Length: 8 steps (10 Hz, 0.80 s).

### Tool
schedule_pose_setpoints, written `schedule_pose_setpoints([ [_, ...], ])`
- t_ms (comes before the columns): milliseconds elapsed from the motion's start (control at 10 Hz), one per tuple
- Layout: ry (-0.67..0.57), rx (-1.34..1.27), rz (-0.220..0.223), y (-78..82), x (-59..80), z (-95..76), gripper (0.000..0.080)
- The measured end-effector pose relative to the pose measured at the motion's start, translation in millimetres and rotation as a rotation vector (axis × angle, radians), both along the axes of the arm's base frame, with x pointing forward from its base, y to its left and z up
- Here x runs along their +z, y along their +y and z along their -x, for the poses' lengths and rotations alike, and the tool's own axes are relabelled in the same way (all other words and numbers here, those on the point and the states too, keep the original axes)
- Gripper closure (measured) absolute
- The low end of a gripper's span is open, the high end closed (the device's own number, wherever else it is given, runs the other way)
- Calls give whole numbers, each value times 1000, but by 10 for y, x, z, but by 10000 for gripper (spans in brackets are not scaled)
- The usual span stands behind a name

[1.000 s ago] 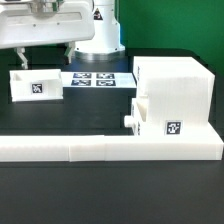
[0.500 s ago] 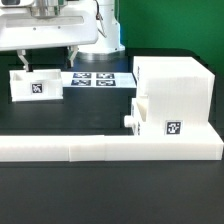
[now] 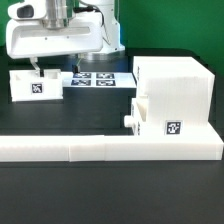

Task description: Assemble drawer

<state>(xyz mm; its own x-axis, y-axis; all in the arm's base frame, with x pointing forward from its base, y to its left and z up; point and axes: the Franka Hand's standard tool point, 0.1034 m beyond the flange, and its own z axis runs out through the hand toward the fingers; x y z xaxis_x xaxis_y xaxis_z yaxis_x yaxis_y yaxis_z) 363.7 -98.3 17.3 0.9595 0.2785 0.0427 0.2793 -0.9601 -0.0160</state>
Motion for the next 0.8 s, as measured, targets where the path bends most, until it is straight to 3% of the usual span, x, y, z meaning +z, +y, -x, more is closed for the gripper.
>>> schedule_pose_setpoints([
  [200,2,3,-3,-2,-93,11,150],
  [600,-4,13,2,-85,-131,42,150],
  [800,-4,14,2,-85,-131,42,405],
])
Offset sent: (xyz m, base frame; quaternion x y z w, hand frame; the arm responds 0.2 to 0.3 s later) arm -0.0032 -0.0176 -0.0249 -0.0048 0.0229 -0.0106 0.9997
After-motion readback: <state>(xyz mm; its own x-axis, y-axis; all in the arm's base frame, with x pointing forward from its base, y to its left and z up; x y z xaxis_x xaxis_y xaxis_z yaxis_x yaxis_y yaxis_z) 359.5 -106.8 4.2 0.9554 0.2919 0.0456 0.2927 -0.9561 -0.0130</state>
